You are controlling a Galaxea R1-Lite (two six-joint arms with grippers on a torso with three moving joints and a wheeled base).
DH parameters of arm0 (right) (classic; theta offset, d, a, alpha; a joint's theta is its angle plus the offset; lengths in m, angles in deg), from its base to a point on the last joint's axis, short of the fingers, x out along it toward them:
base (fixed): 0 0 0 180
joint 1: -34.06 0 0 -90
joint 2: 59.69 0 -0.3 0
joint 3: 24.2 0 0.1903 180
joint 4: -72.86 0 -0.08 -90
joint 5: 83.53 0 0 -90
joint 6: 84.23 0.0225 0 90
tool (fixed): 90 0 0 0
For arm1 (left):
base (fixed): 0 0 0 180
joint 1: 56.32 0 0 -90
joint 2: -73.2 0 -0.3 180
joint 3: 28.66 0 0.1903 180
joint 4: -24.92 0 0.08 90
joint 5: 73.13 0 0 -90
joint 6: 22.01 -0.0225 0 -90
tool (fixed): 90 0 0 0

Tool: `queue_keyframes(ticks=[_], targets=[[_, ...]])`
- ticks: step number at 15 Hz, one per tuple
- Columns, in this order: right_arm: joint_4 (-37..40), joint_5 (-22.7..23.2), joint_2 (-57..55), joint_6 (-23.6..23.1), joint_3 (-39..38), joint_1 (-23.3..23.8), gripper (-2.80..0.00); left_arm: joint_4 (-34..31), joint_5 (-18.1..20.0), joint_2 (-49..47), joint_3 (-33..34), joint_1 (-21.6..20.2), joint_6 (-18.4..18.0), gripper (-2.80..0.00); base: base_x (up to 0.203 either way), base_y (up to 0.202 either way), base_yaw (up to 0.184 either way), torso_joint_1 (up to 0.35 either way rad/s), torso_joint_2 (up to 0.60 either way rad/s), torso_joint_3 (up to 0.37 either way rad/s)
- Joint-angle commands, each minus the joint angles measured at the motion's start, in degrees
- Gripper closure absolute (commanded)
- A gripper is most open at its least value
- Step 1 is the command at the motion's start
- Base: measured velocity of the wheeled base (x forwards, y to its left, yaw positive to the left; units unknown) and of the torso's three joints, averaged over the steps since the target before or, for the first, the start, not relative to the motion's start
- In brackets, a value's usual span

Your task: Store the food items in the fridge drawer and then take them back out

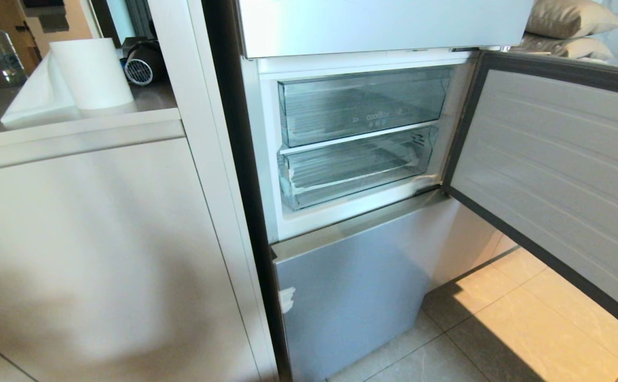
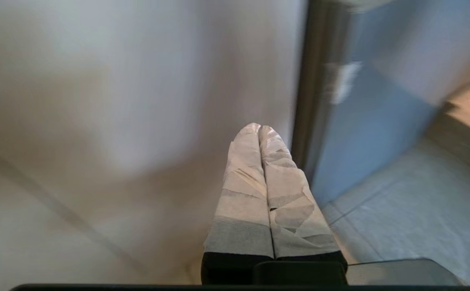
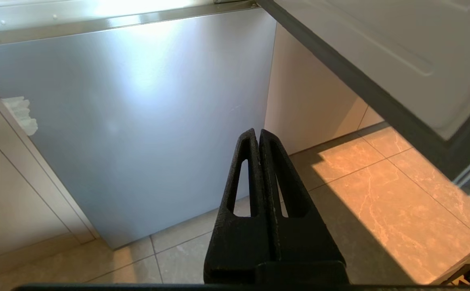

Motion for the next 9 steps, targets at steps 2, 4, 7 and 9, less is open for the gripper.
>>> queue_keyframes(ticks=[2,4,7,9], targets=[[0.16,0.2,-0.05,-2.58,0.0,-0.02,0.0,0.3,1.02,5.82,1.14,0.03,0.7,0.0,0.0,0.0,0.0,0.0,0.0,0.0],[-0.26,0.37,-0.05,-2.52,0.48,-0.02,0.0,0.64,0.64,5.9,1.15,0.0,1.27,0.0,0.0,0.0,0.0,0.0,0.0,0.0],[1.33,2.36,-3.43,1.18,8.97,-0.05,0.0,0.72,0.39,5.9,1.15,0.0,3.08,0.0,0.0,0.0,0.0,0.0,0.0,0.0],[2.46,2.9,-13.62,5.27,14.85,-0.07,0.0,0.73,0.38,5.9,1.15,0.0,4.38,0.0,0.0,0.0,0.0,0.0,0.0,0.0]])
